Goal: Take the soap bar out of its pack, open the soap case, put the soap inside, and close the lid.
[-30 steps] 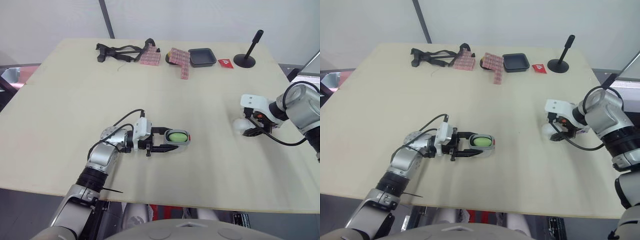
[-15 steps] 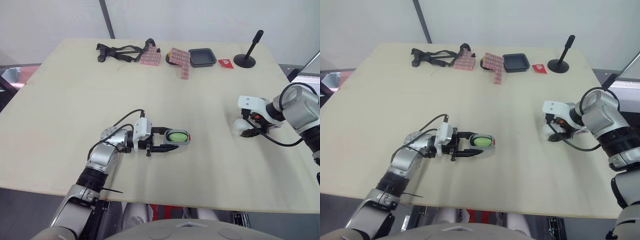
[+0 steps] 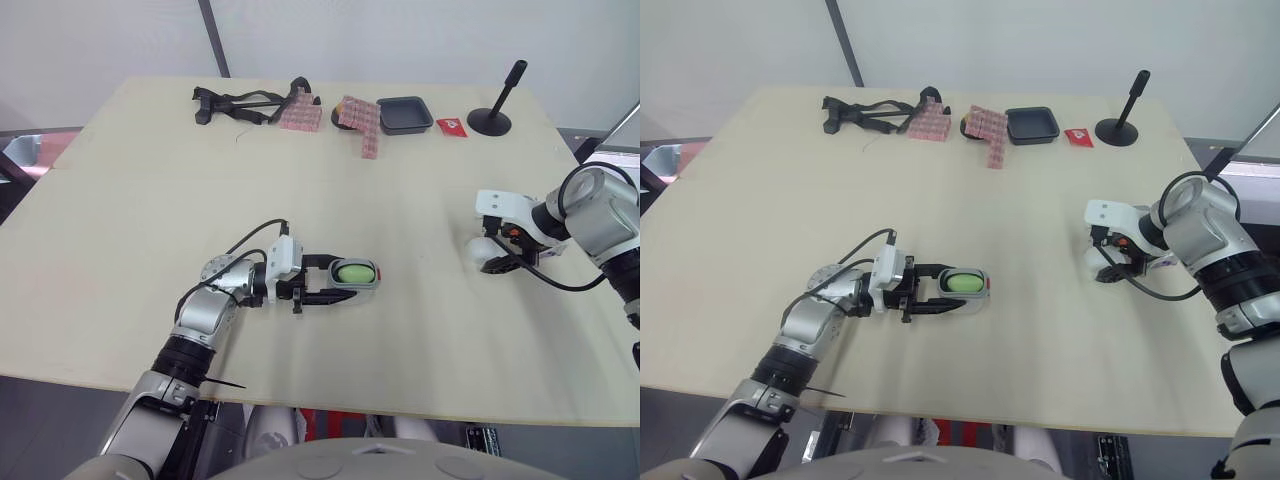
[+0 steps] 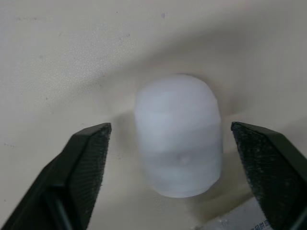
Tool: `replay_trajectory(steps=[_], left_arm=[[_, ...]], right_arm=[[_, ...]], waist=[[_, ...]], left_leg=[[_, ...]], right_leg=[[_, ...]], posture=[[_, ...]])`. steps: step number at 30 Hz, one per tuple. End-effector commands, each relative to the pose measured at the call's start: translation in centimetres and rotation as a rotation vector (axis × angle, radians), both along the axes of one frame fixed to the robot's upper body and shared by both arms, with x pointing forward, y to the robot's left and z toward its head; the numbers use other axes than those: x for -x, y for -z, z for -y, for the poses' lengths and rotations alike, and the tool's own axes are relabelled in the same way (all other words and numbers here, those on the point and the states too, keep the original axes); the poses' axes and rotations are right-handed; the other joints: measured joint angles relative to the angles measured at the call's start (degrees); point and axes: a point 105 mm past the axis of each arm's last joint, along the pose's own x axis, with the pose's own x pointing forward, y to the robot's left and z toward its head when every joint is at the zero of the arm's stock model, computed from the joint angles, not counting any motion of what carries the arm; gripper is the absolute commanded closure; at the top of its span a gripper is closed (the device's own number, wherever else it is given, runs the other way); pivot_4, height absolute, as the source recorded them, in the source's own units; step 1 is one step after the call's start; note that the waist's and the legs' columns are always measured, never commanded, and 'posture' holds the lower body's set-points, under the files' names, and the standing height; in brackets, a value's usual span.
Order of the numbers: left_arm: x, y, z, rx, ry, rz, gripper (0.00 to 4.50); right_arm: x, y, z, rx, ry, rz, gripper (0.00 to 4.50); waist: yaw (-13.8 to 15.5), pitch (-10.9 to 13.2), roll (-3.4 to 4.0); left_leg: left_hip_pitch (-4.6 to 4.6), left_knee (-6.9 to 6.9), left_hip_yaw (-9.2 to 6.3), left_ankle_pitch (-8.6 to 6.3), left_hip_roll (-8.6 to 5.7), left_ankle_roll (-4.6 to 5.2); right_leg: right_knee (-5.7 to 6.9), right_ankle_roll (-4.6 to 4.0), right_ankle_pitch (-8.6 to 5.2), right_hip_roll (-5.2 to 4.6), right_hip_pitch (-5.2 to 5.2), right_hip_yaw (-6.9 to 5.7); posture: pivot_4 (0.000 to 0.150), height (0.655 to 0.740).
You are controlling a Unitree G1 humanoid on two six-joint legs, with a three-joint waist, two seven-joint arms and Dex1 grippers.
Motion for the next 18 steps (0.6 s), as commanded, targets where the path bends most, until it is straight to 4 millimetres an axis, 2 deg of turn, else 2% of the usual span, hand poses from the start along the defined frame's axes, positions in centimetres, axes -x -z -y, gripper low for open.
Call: replay_trajectory(steps=[1,2,4,11,16,18], left_arm=[[0.1,-0.1,0.0,-0.011,0.004,0.010,2.61],[0.1,-0.1,0.1,-0.010,0.003,0.009,2.61],[0.1,-0.1,0.1,-0.011,0.003,0.007,2.61],[0.4,0.0,0.0,-0.016,0.003,0.001,2.61],[0.0,0.0,0.0,-0.014,-0.013,-0.002,2.61],[-0.2,-0.1,0.0,-0.011,-0.019,-0.001,2.61]], right_arm=[[-0.4,-1.5,0.2,-0.004,0.004,0.037,1.49],[-0.3,-1.4,0.3,0.002,0.003,0.035,1.95],[-0.3,-1.3,0.5,0.009,0.005,0.033,2.53],[-0.2,-1.9,0.6,0.014,-0.011,0.036,2.56],[0.4,-3.5,-1.3,-0.022,-0.093,0.030,2.56],[0.7,-4.7,-2.7,-0.047,-0.137,0.042,2.56]], waist=[[0.00,0.00,0.00],[0.01,0.00,0.00],[0.02,0.00,0.00],[0.05,0.00,0.00],[-0.07,0.00,0.01],[-0.11,-0.01,0.01]], left_leg=[[0.00,0.00,0.00,0.00,0.00,0.00],[0.00,0.00,0.00,0.00,0.00,0.00],[0.00,0.00,0.00,0.00,0.00,0.00],[-0.01,0.01,0.01,0.00,0.00,0.00],[-0.01,0.01,0.01,0.00,0.00,0.00],[0.00,0.01,0.01,0.00,0.00,0.00]], right_leg=[[0.00,0.00,0.00,0.00,0.00,0.00],[0.00,0.00,0.00,0.00,0.00,0.00],[0.00,0.00,0.00,-0.01,0.00,-0.01],[0.00,0.00,0.00,0.00,0.00,0.00],[0.00,0.00,0.00,0.00,0.00,0.00],[0.03,0.00,0.00,-0.01,0.00,0.00]], posture=[[0.150,0.7400],[0.150,0.7400],[0.150,0.7400],[0.150,0.7400],[0.150,0.7400],[0.150,0.7400]])
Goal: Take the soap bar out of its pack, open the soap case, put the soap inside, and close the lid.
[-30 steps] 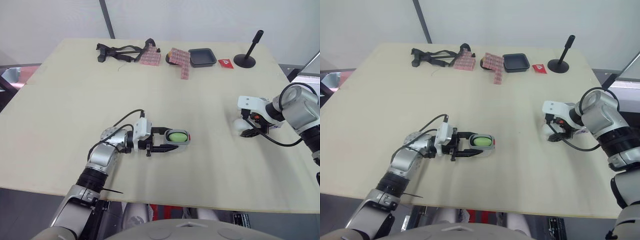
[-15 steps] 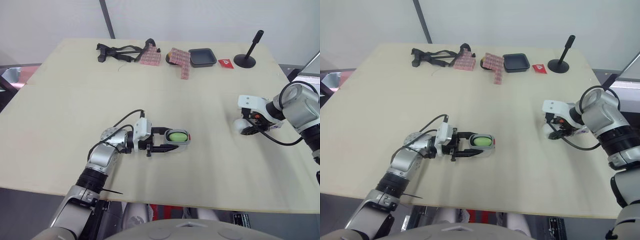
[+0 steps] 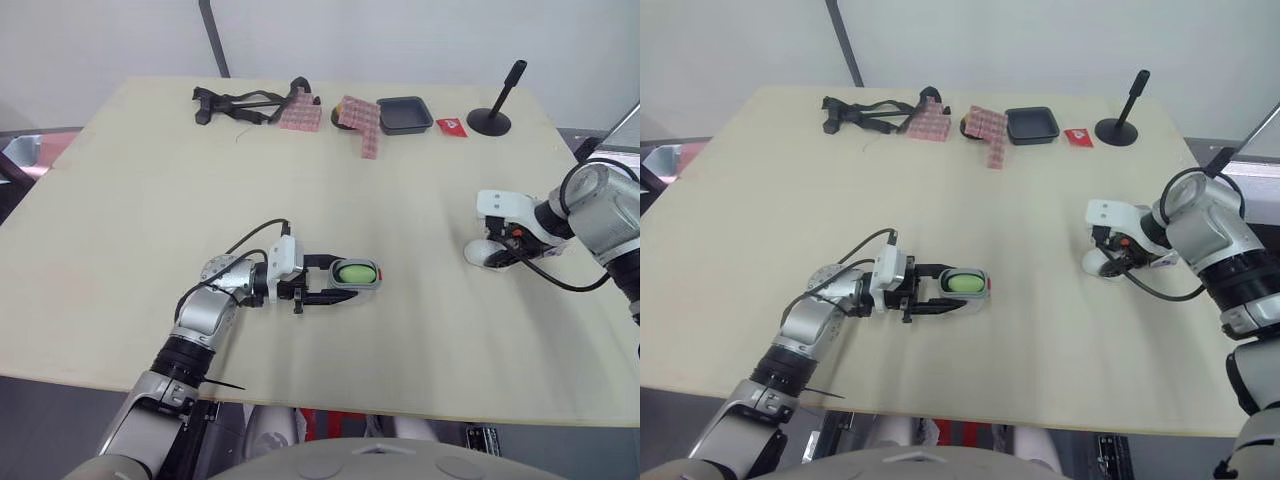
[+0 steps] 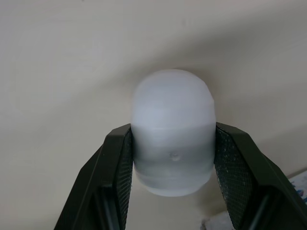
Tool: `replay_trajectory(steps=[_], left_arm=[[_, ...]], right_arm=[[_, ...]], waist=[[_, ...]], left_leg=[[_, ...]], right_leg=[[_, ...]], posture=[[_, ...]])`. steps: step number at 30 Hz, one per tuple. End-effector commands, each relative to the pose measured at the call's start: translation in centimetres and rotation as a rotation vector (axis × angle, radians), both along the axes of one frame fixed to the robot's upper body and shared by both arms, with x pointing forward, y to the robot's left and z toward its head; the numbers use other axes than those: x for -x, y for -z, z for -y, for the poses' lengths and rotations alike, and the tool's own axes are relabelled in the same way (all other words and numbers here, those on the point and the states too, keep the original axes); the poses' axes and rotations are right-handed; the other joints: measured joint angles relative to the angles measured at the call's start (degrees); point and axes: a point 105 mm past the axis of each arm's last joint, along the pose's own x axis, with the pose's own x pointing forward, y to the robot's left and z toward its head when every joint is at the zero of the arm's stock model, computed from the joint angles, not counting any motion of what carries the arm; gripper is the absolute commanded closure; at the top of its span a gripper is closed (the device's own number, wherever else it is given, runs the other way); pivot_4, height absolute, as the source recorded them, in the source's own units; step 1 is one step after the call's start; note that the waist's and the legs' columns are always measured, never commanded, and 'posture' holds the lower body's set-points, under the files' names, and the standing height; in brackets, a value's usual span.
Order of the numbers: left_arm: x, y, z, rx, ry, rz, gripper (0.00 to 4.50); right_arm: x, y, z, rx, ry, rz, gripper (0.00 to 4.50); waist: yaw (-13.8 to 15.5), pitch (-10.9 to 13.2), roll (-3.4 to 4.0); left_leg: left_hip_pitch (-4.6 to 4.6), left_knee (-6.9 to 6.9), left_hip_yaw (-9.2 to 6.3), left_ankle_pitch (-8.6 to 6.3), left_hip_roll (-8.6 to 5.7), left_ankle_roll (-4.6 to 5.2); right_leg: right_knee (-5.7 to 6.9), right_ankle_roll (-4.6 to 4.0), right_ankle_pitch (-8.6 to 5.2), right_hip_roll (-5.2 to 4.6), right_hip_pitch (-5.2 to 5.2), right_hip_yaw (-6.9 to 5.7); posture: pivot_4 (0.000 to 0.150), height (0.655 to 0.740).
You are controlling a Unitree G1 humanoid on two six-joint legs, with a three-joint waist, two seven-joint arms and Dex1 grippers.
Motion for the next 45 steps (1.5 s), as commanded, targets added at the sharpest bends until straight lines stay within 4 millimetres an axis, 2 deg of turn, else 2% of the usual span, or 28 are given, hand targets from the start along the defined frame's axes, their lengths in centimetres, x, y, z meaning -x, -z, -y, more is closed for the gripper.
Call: replay_trajectory(steps=[1,3,9,16,25,34,45], left_arm=[[-0.2,0.0,0.0,-0.007,-0.010,0.001,2.61],[-0.4,-0.1,0.0,-0.006,-0.015,0.002,2.61],[-1.3,-0.5,0.4,0.010,-0.041,0.010,2.61],[-1.9,-1.1,1.0,0.037,-0.062,0.019,2.61],[-2.2,-1.2,1.1,0.043,-0.076,0.017,2.61],[-1.9,-1.0,1.1,0.033,-0.066,0.023,2.61],[-1.9,-0.8,1.2,0.029,-0.066,0.023,2.61]], right_arm=[[0.1,-3.5,-2.1,-0.054,-0.079,0.067,2.56],[0.3,-4.5,-3.3,-0.072,-0.118,0.082,2.56],[1.7,-8.7,-9.1,-0.159,-0.283,0.161,2.56],[3.6,-10.6,-13.2,-0.185,-0.417,0.185,2.56],[5.9,-9.6,-16.1,-0.185,-0.522,0.129,2.56],[5.9,-7.9,-17.3,-0.188,-0.505,0.105,2.56],[5.7,-7.0,-18.3,-0.195,-0.499,0.095,2.56]], waist=[[-0.02,0.00,0.00],[0.02,0.00,0.00],[0.01,0.00,0.01],[0.32,0.00,0.01],[0.21,0.00,0.00],[0.20,-0.01,0.00],[0.17,-0.01,0.00]], left_leg=[[0.01,0.00,0.00,0.00,0.01,0.00],[0.01,0.00,0.00,0.00,0.01,0.00],[0.03,0.03,0.00,0.01,0.01,0.01],[0.05,0.05,0.01,0.01,0.00,0.01],[0.04,0.04,0.01,0.02,0.02,0.00],[0.10,0.04,0.02,0.02,0.02,-0.01],[0.33,0.04,0.02,0.02,0.01,-0.01]], right_leg=[[0.00,0.00,0.00,-0.01,0.00,0.00],[0.02,0.00,0.00,-0.05,0.00,0.00],[0.09,0.00,0.00,-0.08,-0.04,0.01],[0.10,0.00,0.00,-0.08,-0.07,0.01],[0.15,0.00,0.00,-0.09,-0.10,0.01],[0.15,0.00,0.00,-0.09,-0.11,0.02],[0.17,0.00,0.00,0.00,-0.11,0.02]], posture=[[0.150,0.7400],[0.150,0.7400],[0.150,0.7400],[0.150,0.7400],[0.150,0.7400],[0.150,0.7400],[0.150,0.7400]])
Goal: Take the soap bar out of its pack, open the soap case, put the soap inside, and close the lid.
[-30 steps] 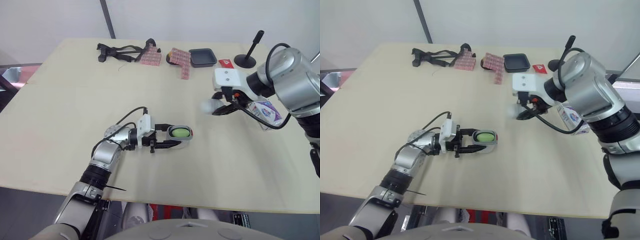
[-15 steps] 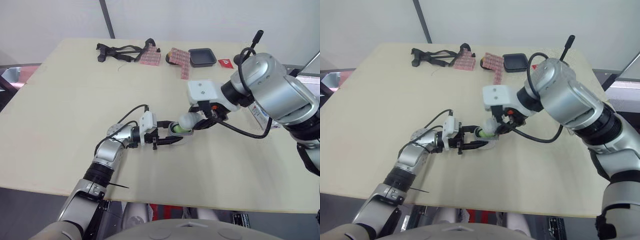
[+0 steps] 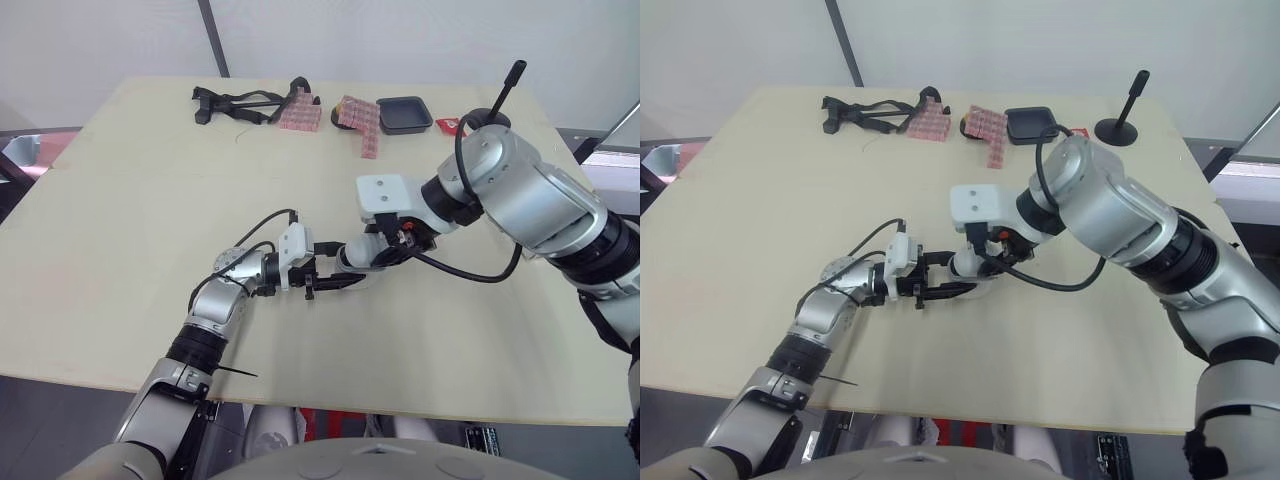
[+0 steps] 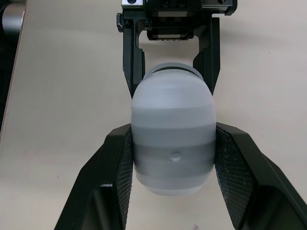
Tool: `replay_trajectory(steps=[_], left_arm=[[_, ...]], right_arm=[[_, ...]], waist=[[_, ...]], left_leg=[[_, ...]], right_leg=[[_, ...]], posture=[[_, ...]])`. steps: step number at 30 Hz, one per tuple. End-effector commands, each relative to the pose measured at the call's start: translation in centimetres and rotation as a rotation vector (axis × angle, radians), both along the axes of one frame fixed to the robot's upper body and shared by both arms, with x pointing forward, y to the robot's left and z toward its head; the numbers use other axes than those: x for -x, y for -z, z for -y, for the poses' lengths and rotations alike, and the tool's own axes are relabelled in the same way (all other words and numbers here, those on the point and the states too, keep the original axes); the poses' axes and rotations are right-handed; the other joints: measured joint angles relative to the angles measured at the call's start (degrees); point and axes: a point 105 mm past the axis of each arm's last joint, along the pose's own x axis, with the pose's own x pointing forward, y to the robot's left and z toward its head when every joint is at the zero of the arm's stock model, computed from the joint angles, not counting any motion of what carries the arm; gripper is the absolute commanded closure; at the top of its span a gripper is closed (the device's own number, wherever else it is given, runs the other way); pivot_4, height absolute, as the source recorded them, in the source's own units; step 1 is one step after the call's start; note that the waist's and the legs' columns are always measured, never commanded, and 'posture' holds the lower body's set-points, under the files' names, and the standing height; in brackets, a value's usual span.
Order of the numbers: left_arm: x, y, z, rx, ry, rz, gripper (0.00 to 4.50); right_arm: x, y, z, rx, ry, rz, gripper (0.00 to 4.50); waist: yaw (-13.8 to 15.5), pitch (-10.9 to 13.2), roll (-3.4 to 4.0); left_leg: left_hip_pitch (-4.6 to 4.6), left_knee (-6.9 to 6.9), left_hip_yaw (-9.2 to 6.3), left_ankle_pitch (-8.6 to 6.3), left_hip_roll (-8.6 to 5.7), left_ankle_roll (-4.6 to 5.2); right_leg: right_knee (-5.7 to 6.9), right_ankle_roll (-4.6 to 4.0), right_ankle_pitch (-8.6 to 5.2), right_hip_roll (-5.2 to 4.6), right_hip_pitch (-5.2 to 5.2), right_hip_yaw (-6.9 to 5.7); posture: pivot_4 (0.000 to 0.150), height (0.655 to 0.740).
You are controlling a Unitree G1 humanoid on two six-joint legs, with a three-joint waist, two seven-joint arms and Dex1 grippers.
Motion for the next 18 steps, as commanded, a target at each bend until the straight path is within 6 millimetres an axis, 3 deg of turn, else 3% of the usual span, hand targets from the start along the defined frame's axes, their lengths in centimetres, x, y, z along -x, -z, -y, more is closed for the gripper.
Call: replay_trajectory(steps=[1,18], left_arm=[[-0.08,-0.46,-0.12,0.005,-0.006,0.029,2.61],[-0.05,-0.54,-0.25,0.007,-0.013,0.033,2.61]], right_arm=[[-0.07,-0.75,-0.69,-0.022,-0.015,0.030,2.56],[-0.11,0.20,-1.34,-0.008,-0.006,0.015,2.56]], waist=[[0.00,0.00,0.00],[-0.29,0.00,0.00]], left_leg=[[0.01,0.00,0.00,0.00,0.00,0.00],[0.12,-0.02,0.02,0.00,0.00,-0.01]], right_leg=[[0.00,0.00,0.00,0.00,0.00,0.00],[0.01,0.00,0.00,-0.08,0.07,0.03]], posture=[[0.150,0.7400],[0.150,0.7400]])
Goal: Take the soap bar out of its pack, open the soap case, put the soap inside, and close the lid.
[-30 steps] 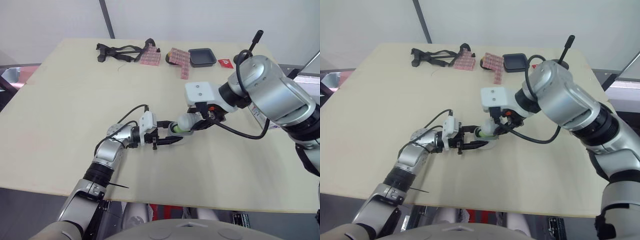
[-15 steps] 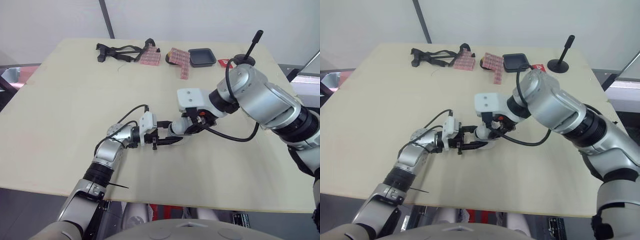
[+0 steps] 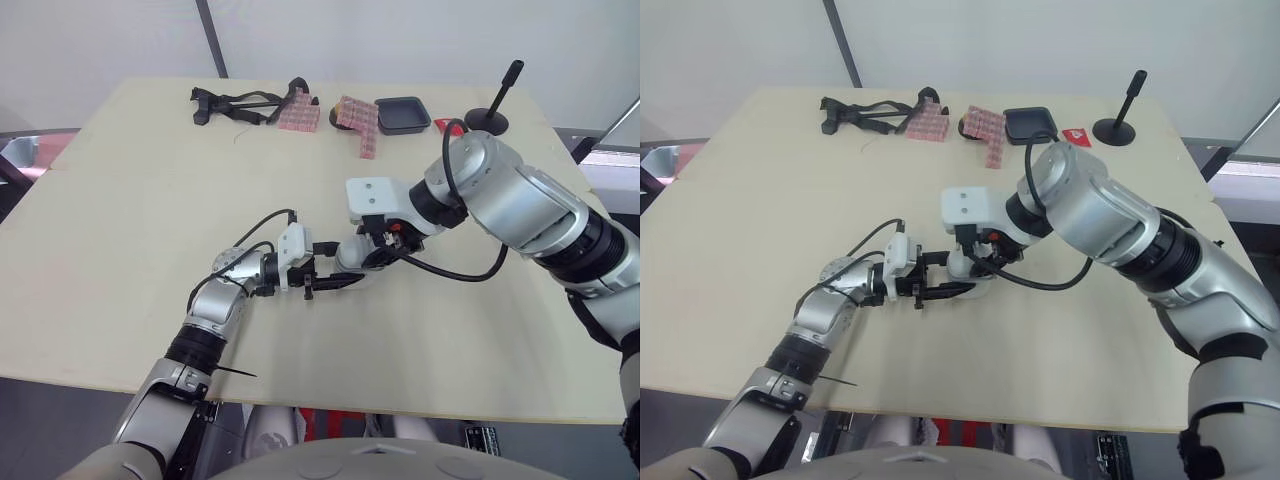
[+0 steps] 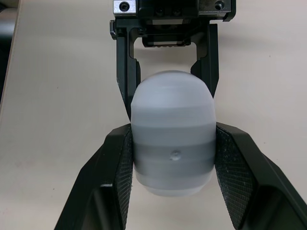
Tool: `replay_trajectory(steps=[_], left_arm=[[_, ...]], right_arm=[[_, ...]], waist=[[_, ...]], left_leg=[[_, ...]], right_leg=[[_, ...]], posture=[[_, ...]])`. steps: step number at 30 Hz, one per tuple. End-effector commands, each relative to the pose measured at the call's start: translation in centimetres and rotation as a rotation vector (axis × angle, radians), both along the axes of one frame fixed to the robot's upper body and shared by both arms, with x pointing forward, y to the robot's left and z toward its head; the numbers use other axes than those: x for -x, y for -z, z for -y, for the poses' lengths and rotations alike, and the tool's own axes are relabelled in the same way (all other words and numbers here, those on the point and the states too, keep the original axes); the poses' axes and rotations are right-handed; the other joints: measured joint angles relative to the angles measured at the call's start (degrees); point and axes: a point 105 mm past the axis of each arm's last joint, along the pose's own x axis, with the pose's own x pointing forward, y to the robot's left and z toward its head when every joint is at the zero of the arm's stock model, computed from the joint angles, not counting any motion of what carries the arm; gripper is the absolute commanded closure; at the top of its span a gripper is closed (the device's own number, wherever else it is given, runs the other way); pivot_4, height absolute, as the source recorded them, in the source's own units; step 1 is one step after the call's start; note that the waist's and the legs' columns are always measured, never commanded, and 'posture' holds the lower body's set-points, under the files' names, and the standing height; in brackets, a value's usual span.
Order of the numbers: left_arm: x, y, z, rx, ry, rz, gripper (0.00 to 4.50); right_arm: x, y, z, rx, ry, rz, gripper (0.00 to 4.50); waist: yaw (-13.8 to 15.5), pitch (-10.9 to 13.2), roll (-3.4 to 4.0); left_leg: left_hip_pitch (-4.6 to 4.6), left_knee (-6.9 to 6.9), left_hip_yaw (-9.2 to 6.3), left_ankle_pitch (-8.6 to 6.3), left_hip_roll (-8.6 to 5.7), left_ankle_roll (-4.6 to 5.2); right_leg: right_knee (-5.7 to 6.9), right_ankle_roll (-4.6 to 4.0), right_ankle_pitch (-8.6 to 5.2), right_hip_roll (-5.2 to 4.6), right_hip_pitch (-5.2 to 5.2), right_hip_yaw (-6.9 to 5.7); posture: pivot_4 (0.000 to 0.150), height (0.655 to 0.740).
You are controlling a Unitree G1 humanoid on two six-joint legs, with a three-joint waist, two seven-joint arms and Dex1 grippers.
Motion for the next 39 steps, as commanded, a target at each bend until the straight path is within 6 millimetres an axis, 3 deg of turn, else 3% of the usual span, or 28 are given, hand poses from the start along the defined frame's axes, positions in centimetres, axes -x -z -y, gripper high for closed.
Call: replay_trajectory(steps=[1,9,11,16,26,33,39], left_arm=[[0.0,-0.6,-0.1,0.010,-0.005,0.034,2.61],[0.0,-0.6,-0.1,0.007,-0.004,0.034,2.61],[0.1,-0.6,-0.1,0.006,-0.004,0.033,2.61],[0.2,-0.5,-0.1,0.004,-0.001,0.028,2.61],[0.1,-0.5,-0.1,0.002,-0.003,0.026,2.61],[0.0,-0.5,-0.3,0.001,-0.005,0.027,2.61],[0.1,-0.6,-0.4,0.002,0.000,0.028,2.61]], right_arm=[[0.1,-0.1,-0.4,-0.001,-0.015,0.011,2.56],[-0.3,0.0,-0.4,-0.002,0.003,0.014,2.56],[-0.4,0.0,-0.4,-0.002,0.005,0.014,1.54],[-0.7,0.0,-0.3,-0.005,0.011,0.019,0.01],[-0.7,0.2,0.8,-0.006,0.025,0.004,0.01],[0.1,1.1,4.0,-0.011,0.070,-0.039,0.01],[-0.4,1.6,6.3,-0.082,0.145,-0.015,0.01]], waist=[[-0.05,0.00,0.00],[-0.29,-0.01,0.00],[-0.32,-0.01,0.00],[-0.25,0.00,0.00],[-0.19,0.00,0.00],[0.15,0.00,0.00],[0.27,-0.01,-0.01]], left_leg=[[0.01,0.00,0.00,0.00,0.00,0.00],[0.00,-0.02,0.01,0.00,0.00,-0.01],[0.03,-0.02,0.01,0.01,0.00,-0.01],[0.12,-0.02,0.01,0.01,0.00,-0.01],[0.11,-0.06,0.01,0.00,0.00,-0.01],[-0.24,-0.06,0.00,0.00,0.00,-0.01],[-0.27,-0.06,0.01,0.00,0.00,-0.01]], right_leg=[[0.00,0.00,0.00,0.00,0.01,0.00],[0.00,0.00,0.00,-0.02,0.17,0.00],[0.00,0.00,0.00,-0.04,0.17,0.00],[-0.04,0.00,0.00,-0.01,0.14,-0.02],[-0.06,0.00,0.00,0.00,0.13,-0.02],[-0.10,0.00,0.00,-0.02,0.12,0.01],[-0.14,0.00,0.00,-0.02,0.13,0.04]], posture=[[0.150,0.7400],[0.150,0.7400],[0.150,0.7400],[0.150,0.7400],[0.150,0.7400],[0.150,0.7400],[0.150,0.7400]])
